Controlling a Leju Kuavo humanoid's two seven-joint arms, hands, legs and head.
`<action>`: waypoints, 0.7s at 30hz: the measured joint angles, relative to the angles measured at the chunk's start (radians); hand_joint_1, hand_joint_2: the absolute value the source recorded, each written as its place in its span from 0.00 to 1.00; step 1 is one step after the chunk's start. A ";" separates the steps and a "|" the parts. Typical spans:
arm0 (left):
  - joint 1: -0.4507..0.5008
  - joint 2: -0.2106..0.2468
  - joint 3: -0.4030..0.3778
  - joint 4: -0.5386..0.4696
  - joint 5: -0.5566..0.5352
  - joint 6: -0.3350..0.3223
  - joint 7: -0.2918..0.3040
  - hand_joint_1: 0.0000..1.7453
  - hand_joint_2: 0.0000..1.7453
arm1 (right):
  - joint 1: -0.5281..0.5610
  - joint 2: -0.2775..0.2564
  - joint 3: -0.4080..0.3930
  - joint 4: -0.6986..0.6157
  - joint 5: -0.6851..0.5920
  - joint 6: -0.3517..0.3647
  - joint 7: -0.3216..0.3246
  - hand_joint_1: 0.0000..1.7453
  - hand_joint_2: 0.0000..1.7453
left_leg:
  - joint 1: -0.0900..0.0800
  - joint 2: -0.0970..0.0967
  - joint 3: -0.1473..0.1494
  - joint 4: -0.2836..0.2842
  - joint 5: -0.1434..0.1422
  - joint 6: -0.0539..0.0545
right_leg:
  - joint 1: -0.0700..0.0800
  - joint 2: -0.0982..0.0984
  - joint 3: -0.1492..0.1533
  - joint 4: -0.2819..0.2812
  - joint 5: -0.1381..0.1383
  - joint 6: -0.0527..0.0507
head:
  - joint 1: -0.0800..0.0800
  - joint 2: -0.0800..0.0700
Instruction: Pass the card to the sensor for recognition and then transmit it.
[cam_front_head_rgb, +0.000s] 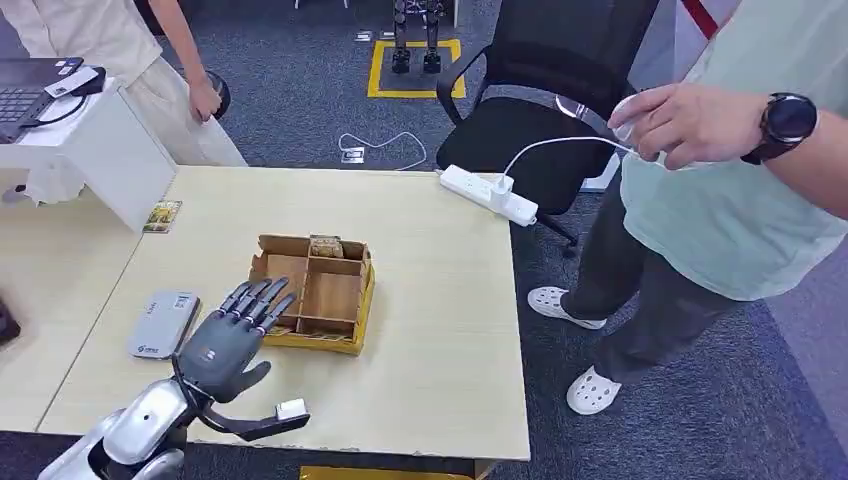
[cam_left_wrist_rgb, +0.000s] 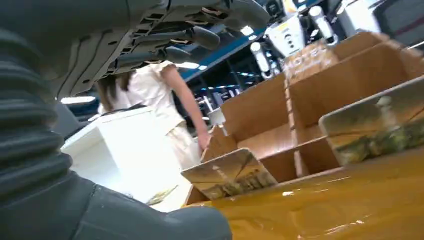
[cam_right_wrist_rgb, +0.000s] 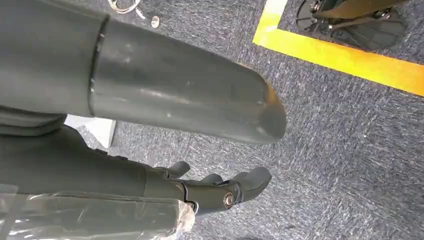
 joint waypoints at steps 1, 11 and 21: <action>-0.004 -0.008 0.000 0.014 -0.012 0.005 0.014 0.00 1.00 | 0.000 0.000 -0.001 0.000 0.000 0.000 0.000 0.00 0.00 | 0.000 0.000 0.000 0.000 0.000 0.000 | 0.000 0.000 0.000 0.000 0.000 0.000 | 0.000 0.000; -0.011 -0.050 0.020 0.104 -0.019 0.003 0.056 0.00 1.00 | 0.006 0.000 -0.003 0.000 0.003 -0.001 0.006 0.00 0.00 | 0.000 0.000 0.000 0.000 0.000 0.000 | 0.000 0.000 0.000 0.000 0.000 0.000 | 0.000 0.000; -0.008 -0.063 0.048 0.124 0.010 -0.027 0.044 1.00 1.00 | 0.011 0.000 -0.006 -0.005 -0.001 -0.003 0.009 0.00 0.00 | 0.000 0.000 0.000 0.000 0.000 0.000 | 0.000 0.000 0.000 0.000 0.000 0.000 | 0.000 0.000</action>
